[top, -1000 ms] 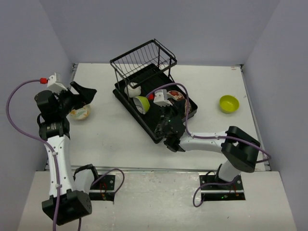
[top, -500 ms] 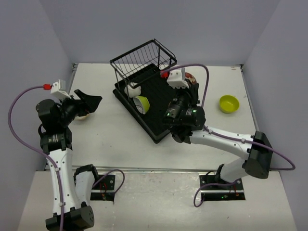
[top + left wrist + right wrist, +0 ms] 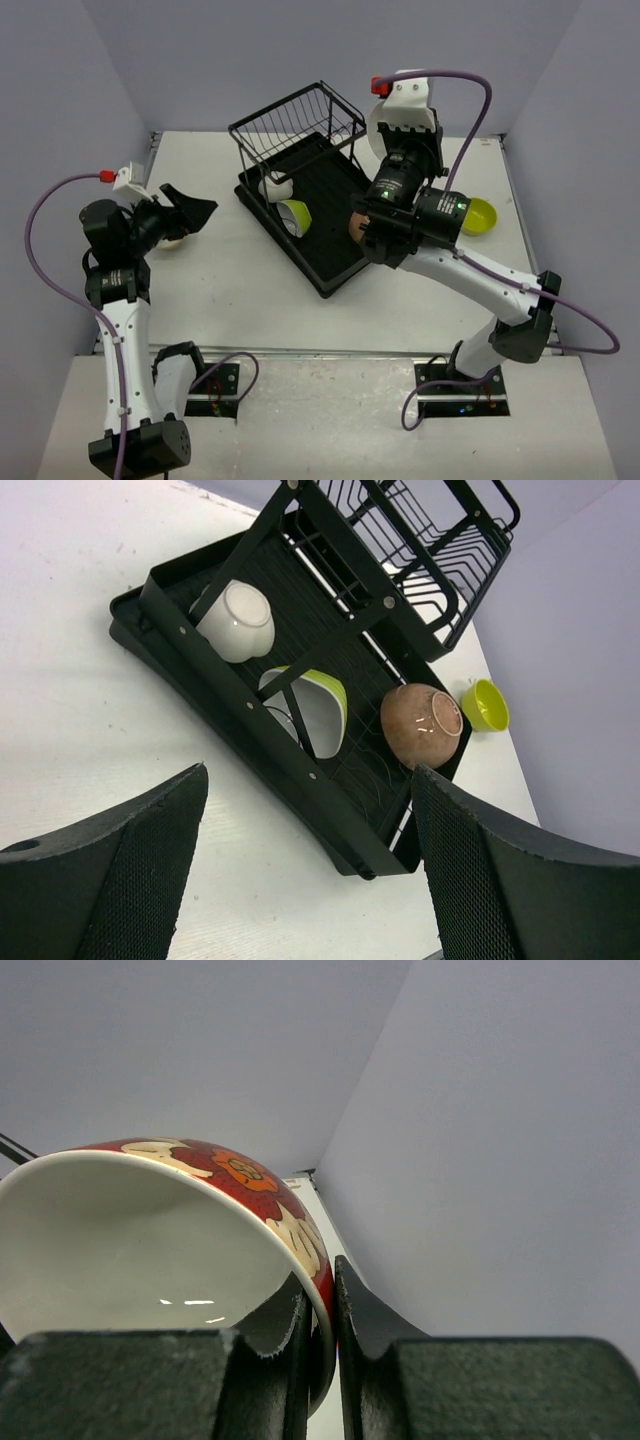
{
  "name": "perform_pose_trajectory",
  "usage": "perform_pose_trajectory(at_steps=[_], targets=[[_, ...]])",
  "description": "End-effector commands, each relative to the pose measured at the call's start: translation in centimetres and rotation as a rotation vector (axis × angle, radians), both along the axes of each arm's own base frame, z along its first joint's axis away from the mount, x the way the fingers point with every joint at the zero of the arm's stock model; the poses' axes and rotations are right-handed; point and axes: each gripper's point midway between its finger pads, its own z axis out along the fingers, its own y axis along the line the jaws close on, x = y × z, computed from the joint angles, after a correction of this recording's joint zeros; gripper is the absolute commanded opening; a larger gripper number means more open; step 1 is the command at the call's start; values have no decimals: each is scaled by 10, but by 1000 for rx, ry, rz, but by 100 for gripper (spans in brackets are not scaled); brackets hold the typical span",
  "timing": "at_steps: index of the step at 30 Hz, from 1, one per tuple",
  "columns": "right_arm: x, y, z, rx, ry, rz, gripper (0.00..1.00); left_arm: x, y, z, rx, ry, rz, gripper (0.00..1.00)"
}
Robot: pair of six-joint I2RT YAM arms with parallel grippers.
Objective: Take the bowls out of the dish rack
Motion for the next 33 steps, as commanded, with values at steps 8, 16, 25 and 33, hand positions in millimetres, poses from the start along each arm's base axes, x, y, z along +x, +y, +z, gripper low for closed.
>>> perform_pose_trajectory(at_steps=[8,16,25,33], targets=[[-36,-78,-45,379,-188,-17,0,9,-6,12,53,-28,-16,82],[-71,-137,-98,457,-255,27,0,17,-12,10,76,-24,-19,82],[-84,-86,-140,477,-220,505,0,23,-20,1,80,-11,-32,82],[-86,-78,-175,458,-68,503,0,21,-28,-4,71,0,-39,81]])
